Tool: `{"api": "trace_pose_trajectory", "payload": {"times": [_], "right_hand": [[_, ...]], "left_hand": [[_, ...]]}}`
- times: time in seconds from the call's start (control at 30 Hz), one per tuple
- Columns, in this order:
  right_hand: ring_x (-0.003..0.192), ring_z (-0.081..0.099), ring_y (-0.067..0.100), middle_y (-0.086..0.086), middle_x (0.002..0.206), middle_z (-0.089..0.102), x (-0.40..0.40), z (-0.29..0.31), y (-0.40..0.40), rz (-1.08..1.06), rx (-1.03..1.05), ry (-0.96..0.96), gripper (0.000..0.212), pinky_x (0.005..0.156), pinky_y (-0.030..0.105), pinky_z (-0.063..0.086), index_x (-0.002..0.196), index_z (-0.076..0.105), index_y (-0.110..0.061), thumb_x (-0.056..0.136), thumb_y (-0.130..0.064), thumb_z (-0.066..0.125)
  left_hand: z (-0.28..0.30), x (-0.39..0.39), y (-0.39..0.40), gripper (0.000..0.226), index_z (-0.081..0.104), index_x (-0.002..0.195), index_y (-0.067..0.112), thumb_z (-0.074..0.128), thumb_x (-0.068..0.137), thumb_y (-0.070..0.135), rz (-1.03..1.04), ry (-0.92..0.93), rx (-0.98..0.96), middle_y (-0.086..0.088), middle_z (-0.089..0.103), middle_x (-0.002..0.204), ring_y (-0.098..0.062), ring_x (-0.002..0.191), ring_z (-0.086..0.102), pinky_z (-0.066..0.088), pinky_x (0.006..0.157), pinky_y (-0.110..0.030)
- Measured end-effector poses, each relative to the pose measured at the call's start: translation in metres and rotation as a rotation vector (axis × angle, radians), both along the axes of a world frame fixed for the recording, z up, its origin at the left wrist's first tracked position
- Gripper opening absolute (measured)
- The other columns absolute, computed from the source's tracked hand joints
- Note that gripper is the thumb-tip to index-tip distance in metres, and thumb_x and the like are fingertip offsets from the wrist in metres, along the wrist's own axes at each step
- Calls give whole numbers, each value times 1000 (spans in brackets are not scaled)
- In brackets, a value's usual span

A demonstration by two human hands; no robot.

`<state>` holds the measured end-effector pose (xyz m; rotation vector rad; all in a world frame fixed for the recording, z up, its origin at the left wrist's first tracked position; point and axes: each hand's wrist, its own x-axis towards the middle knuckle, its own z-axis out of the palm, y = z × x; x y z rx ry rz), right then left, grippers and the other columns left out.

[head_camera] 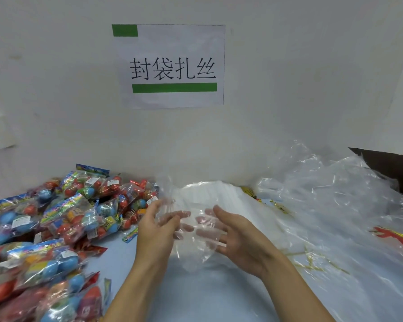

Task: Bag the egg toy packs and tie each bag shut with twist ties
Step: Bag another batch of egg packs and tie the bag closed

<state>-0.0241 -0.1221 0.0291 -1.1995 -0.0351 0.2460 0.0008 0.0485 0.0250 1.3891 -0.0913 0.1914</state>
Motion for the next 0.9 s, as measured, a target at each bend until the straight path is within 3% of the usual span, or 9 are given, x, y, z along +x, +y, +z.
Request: {"api": "trace_pose_trajectory", "payload": {"times": [0.1,0.2,0.27,0.43,0.53,0.63,0.73,0.8,0.9], "right_hand": [[84,75,24,8,103,74,4,1,-2,-151,224,108,56,80,35,57,114,65,-8,71,-41,81],[66,69,18,4,83,65,9,3,-9,-304,451,133,26,57,25,56,95,68,-8,75,-20,79],[59,64,14,5,77,62,12,5,-16,-422,530,98,6,51,19,54,87,67,-7,85,-3,71],[77,66,23,12,90,58,20,2,-23,-536,560,25,24,49,19,52,94,51,-8,92,16,45],[79,65,25,11,95,59,20,2,-26,-557,495,42,27,46,23,47,101,49,-10,90,12,39],[66,61,23,7,78,60,17,5,-30,-475,362,96,10,49,27,45,97,55,-12,87,-9,54],[53,54,20,1,60,52,17,4,-36,-480,174,156,22,53,28,44,97,65,-13,92,-34,66],[53,53,19,0,56,49,17,2,-38,-535,86,151,16,54,26,42,96,67,-10,97,-25,63],[61,60,20,5,73,61,20,-1,-41,-640,33,93,9,53,24,45,94,70,-6,94,-6,61]], "left_hand": [[1,2,6,33,55,116,12,57,92,-11,-145,-83,115,-11,77,88,-25,60,69,45,53,-23],[4,3,12,30,58,112,10,60,90,-10,-189,-78,166,-10,78,90,-26,69,73,47,54,-22],[3,6,16,26,62,109,7,67,87,-6,-81,-19,88,-7,78,90,-24,81,75,53,59,-24],[1,15,16,20,66,110,-5,64,90,-4,38,92,-244,-12,75,92,-15,72,74,56,57,-22],[4,17,14,21,66,113,-3,62,93,5,0,97,-287,-12,74,99,-17,76,75,54,65,-28],[7,19,13,24,65,112,-5,60,95,12,-36,111,-287,-14,75,103,-25,81,75,56,60,-27],[4,19,13,18,66,103,-3,56,99,11,-8,129,-192,-10,77,88,-24,77,75,55,56,-26],[0,20,16,16,69,95,1,56,99,11,25,146,-75,-7,77,81,-22,77,74,52,60,-28],[-7,25,21,13,73,89,6,62,96,10,98,157,23,-6,78,79,-14,63,71,49,58,-27]]}}
